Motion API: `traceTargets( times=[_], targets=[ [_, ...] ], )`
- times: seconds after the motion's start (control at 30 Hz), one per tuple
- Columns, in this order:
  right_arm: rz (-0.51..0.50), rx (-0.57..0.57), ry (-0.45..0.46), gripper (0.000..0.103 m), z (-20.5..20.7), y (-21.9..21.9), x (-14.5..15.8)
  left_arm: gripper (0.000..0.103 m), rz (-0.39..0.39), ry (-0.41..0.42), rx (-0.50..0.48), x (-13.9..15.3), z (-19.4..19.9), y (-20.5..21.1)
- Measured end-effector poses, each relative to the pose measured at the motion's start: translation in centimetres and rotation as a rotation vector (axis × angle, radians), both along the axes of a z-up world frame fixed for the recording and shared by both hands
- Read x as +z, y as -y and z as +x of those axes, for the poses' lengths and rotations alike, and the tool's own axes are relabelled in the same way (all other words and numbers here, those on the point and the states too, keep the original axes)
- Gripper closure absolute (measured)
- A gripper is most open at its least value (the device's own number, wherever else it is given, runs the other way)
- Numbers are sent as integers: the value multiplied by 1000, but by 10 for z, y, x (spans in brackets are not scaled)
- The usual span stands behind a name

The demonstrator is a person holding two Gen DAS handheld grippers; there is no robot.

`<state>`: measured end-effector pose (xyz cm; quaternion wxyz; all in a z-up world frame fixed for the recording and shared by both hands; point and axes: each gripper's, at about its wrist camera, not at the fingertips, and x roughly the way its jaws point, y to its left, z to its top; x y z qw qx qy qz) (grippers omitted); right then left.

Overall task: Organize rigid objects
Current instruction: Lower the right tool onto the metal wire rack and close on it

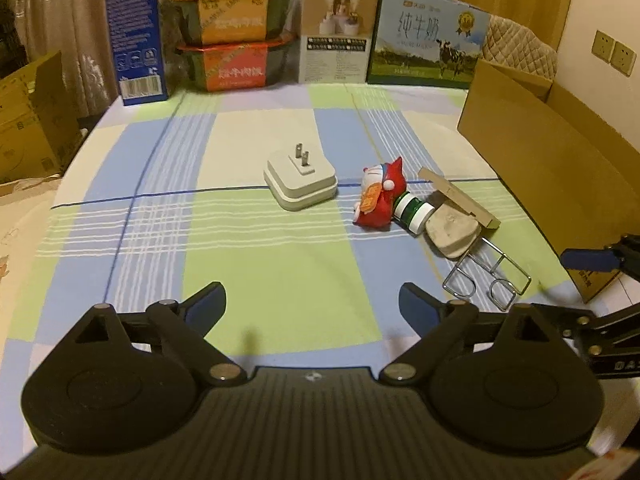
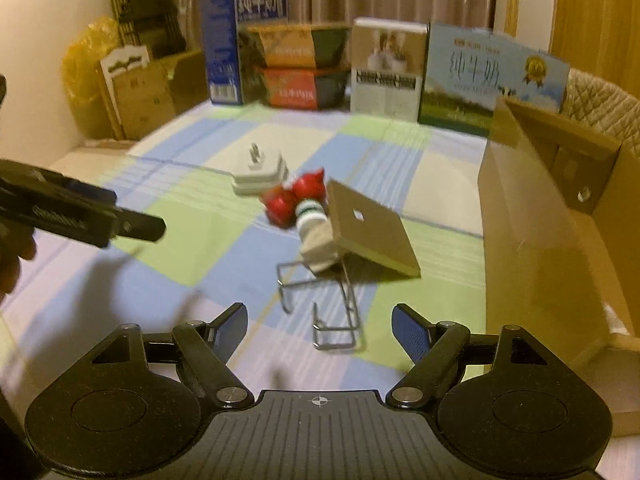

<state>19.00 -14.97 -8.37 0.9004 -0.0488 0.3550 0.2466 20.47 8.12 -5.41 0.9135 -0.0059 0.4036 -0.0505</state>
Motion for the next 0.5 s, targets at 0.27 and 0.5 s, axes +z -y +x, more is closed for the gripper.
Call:
traceTargets(
  times=[0.27,0.5],
  targets=[
    [-64,44,-30,50,22,-3,-22,11,42,-13,-62,-8,16,14],
    [-63,70,-37,61,31,-10,-28,11,45,-21,-83,-12,23,20]
  ],
)
